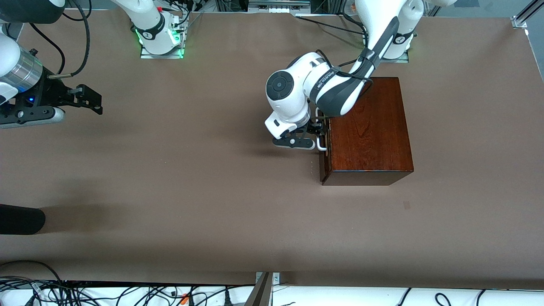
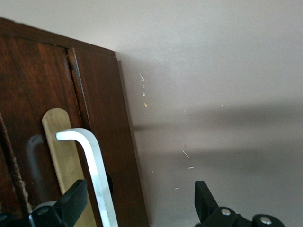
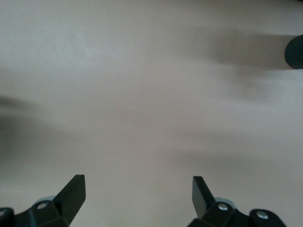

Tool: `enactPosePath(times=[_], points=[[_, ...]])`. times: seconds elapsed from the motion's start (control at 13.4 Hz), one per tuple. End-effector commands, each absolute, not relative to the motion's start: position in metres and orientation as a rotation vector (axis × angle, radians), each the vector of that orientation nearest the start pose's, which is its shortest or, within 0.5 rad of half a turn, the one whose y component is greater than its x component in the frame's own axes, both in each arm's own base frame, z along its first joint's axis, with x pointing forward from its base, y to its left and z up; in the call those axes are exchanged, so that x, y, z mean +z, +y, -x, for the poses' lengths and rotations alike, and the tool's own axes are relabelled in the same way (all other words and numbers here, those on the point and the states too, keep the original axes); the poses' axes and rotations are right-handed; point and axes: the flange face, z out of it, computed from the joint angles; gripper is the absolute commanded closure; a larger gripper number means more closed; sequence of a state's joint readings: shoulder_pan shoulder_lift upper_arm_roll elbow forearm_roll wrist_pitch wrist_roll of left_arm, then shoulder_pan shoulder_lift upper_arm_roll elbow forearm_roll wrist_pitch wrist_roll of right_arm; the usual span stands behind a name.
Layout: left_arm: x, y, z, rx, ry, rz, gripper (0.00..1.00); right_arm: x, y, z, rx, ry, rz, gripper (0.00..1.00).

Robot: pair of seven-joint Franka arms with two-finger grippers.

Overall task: Open drawer, take yellow block, close drawer
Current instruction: 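Reach the left gripper to the drawer's metal handle and grasp it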

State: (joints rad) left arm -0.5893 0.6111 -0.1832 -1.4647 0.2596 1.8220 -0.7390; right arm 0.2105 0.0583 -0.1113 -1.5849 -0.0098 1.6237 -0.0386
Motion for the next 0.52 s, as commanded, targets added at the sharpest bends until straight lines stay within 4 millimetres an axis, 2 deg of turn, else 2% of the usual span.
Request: enactPosePath(times=[0.0,0.15,0.3,0.45], points=[[0.304,-0.453,-0.520,0.080,0.103,2.840,0.00,0.594,0.056,-0.573,0.033,-0.202,3.151,0.00],[0.295,-0.446,-0.524,0.051,0.118,2.791,0.00,0.594,0.056,-0.573,0.033,-0.202,3.151,0.00],[0.284,-0.446,-0.520,0.059,0.063,2.774,0.00,0.594,0.057,-0.573,0.033,-0.202,3.150,0.00],[0.280,-0.448,-0.520,0.056,0.047,2.775,0.00,0.594,0.057,-0.573,0.033,-0.202,3.150,0.00]])
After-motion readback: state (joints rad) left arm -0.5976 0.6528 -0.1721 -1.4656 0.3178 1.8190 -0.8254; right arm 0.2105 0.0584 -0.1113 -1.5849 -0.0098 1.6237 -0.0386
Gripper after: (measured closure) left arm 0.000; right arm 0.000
